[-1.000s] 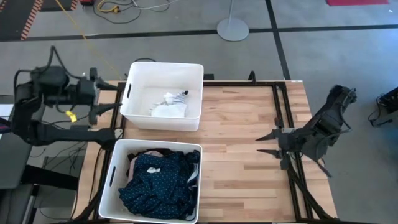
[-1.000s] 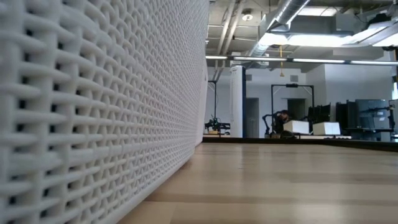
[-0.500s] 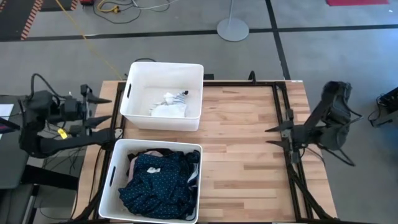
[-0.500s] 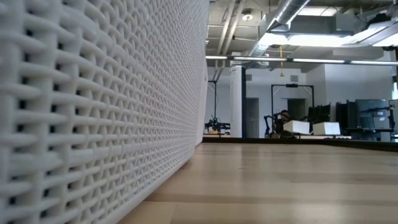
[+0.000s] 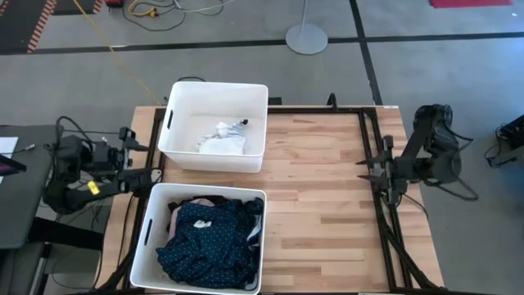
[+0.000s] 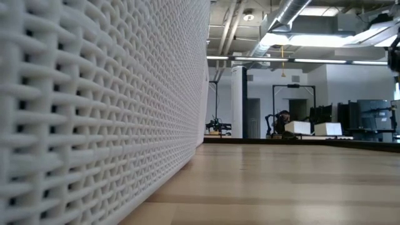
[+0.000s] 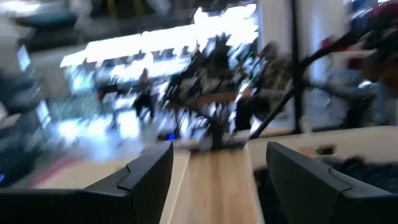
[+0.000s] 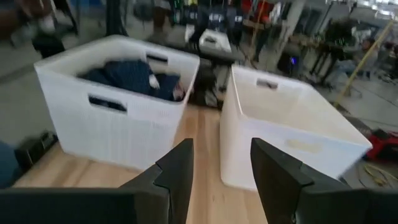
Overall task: Sort clothes
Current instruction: Return to Home Position
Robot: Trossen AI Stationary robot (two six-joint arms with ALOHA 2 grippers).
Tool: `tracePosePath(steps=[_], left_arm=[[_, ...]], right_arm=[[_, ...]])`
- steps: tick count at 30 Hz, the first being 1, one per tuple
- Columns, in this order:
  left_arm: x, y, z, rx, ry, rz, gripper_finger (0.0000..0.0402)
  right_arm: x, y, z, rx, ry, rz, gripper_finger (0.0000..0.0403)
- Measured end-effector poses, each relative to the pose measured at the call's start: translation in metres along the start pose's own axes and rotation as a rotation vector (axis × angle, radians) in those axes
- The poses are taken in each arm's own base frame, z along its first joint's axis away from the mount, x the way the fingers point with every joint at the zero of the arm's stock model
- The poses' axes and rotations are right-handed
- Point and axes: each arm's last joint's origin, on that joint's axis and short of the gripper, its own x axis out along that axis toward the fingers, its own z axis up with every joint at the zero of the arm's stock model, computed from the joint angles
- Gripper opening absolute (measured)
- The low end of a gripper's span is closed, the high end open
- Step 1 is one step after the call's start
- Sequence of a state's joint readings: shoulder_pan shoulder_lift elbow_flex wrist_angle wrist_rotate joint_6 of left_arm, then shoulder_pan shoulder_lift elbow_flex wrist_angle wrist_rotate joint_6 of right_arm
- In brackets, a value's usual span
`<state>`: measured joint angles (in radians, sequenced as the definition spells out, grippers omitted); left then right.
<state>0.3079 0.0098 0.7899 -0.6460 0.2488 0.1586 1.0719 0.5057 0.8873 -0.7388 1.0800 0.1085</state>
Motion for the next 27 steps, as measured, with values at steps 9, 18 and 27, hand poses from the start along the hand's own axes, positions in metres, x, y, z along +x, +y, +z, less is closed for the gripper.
tracePosePath(steps=[9, 18, 27], left_arm=[[0.009, 0.000, -0.002, 0.010, -0.087, -0.068, 0.0251], [0.010, 0.000, -0.004, -0.019, -0.059, -0.068, 0.0251], [0.010, 0.000, -0.004, -0.018, -0.056, -0.068, 0.0251]], right_arm=[[-0.017, -0.027, -0.013, -0.010, -0.225, 0.125, 0.0159], [-0.028, -0.049, -0.043, 0.012, -0.396, 0.203, 0.0154], [-0.027, -0.046, -0.043, -0.051, -0.436, 0.212, 0.0154]])
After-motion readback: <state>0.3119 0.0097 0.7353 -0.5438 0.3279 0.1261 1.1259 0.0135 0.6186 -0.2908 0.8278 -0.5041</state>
